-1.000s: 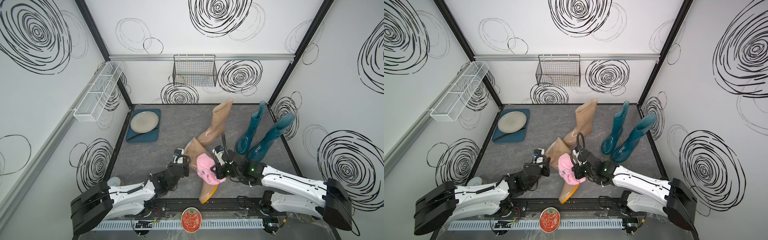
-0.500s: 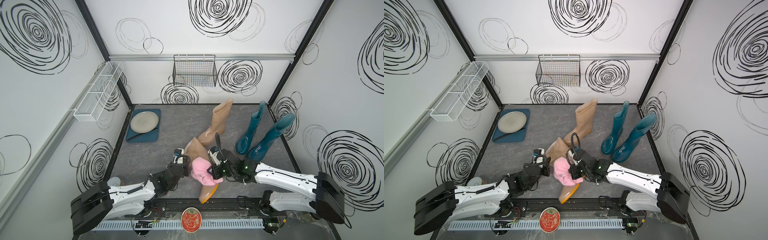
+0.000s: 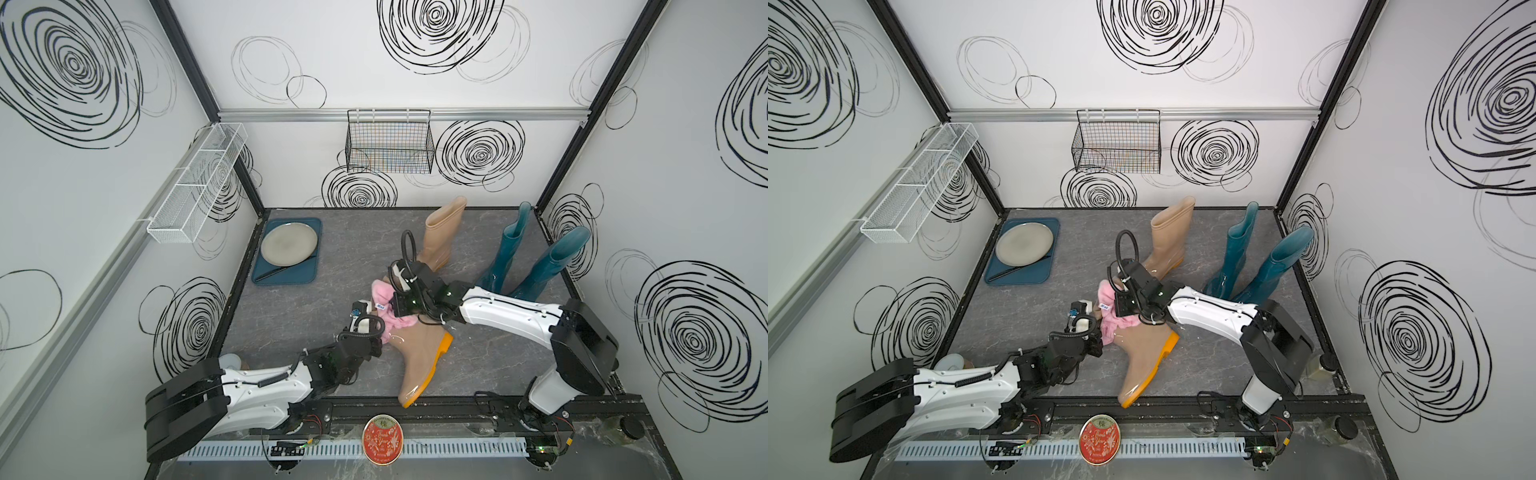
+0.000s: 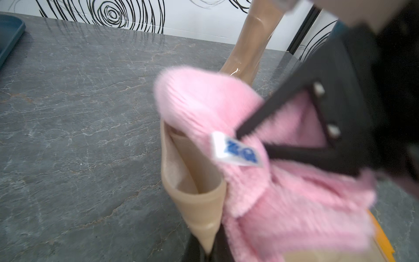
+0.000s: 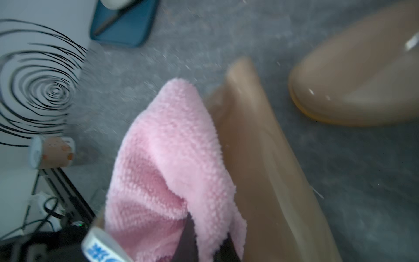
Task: Wipe the rubber boots with a cloth
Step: Wipe the dirt off the rubber boot.
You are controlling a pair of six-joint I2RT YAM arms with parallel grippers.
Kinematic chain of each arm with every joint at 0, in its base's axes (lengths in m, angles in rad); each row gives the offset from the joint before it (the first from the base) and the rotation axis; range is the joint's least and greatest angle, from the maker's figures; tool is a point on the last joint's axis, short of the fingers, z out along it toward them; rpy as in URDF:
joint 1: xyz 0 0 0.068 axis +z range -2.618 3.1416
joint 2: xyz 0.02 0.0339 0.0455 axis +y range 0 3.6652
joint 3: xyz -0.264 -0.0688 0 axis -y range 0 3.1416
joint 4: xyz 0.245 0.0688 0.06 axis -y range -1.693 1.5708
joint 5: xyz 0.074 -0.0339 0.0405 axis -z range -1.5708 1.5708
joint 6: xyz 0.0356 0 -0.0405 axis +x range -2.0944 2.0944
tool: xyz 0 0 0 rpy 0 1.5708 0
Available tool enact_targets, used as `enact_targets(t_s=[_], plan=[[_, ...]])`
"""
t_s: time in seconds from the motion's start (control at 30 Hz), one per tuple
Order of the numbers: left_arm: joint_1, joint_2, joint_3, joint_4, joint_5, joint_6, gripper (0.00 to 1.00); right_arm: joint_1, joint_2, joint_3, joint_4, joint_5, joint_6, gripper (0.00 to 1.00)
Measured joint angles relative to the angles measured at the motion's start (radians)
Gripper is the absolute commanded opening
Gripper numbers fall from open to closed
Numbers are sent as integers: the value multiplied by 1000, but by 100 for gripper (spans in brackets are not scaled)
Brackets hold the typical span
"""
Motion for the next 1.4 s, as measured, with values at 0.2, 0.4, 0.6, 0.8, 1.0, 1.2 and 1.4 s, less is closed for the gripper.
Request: enact_targets(t_s=[0.2,0.4,0.6,0.8,1.0,1.2,1.4], plan=[[-48,-14,-2,2,-5,-13,0,-80,63,102,67,-75,13,0],[-56,-41,-9,0,-10,-16,0,-90,-83,-162,102,-37,32,0],[-55,-35,-12,0,-15,-14,0,-45,-426,-398,6,63,56,0],[-43,-4,-10,0,-16,-2,0,-59,-690,-624,-4,109,66,0],[-39,-3,-2,-1,-16,8,0,-204,-489,-578,8,51,26,0],[-40,-3,6,-8,-16,21,0,-202,-135,-214,101,-10,-19,0],[-52,-20,6,-18,-28,23,0,-170,59,-26,165,-27,-48,0]])
